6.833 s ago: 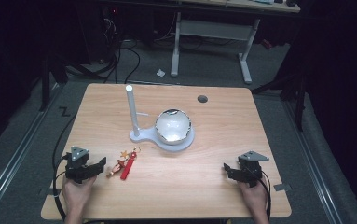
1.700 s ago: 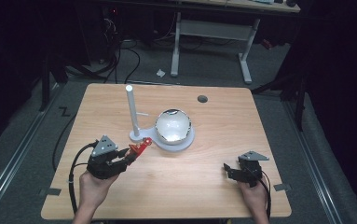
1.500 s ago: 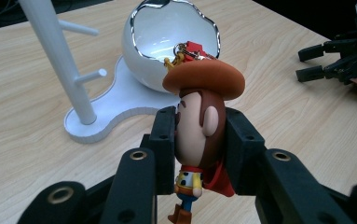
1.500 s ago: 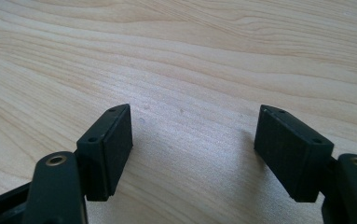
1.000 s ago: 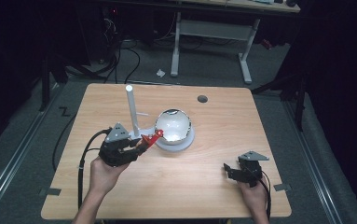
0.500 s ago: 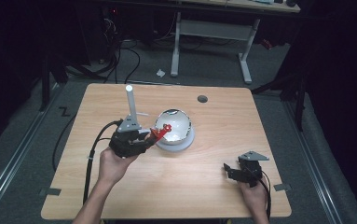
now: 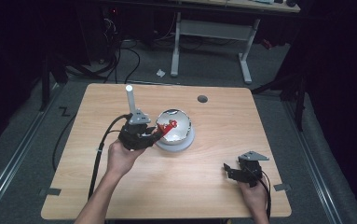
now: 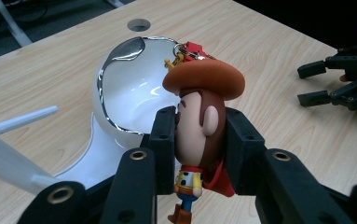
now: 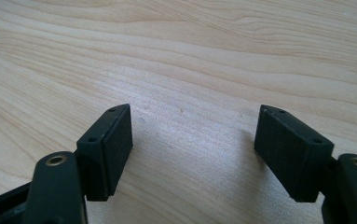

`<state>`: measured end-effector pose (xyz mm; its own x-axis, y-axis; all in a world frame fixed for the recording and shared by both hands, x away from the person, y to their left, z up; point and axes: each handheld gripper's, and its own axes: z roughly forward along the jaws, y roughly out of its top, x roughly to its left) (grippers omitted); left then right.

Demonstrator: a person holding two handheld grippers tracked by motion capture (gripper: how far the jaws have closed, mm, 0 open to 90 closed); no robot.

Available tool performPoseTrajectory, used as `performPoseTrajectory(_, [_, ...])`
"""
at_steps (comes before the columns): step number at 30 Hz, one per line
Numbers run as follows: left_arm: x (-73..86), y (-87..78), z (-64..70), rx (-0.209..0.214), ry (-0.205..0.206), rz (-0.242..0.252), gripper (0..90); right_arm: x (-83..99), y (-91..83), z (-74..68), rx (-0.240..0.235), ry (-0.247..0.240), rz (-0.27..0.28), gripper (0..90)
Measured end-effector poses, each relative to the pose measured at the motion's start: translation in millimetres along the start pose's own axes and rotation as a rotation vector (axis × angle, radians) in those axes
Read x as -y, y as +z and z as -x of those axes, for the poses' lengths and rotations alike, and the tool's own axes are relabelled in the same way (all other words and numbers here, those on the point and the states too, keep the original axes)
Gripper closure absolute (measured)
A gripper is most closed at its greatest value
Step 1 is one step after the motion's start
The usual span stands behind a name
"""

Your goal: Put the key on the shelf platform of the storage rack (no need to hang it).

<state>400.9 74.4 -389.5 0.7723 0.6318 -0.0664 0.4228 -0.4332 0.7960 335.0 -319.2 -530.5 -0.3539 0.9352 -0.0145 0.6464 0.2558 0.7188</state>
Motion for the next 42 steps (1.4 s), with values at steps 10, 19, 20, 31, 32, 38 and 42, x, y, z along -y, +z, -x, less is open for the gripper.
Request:
performPoseTrajectory(10, [-7.4,19.5,-4.8,-0.005,-0.005,-0.025,68.0,0.0,0.0,0.1,0.000,0.000,0.000,28.1])
performPoseTrajectory(19, [-13.5,35.6,-7.9,-0.008,-0.004,-0.045,68.0,0.0,0.0,0.1,0.000,0.000,0.000,28.1])
performPoseTrajectory(20, [-14.3,37.7,-8.2,-0.010,-0.004,-0.047,68.0,0.0,0.0,0.1,0.000,0.000,0.000,28.1])
performPoseTrajectory(31, [-14.6,60.2,-16.9,-0.030,-0.038,-0.065,67.9,0.0,0.0,0.2,-0.001,-0.001,0.000,28.1])
performPoseTrajectory(32, [-14.4,61.5,-17.5,-0.030,-0.041,-0.065,67.9,0.0,0.0,0.2,-0.001,-0.001,0.001,28.1])
performPoseTrajectory(38, [-14.0,72.7,-17.8,-0.042,-0.045,-0.081,67.9,0.0,0.0,0.2,-0.001,-0.001,0.000,28.1])
performPoseTrajectory(42, [-14.3,79.5,-18.4,-0.046,-0.053,-0.083,67.9,0.0,0.0,0.2,0.000,-0.001,0.000,28.1])
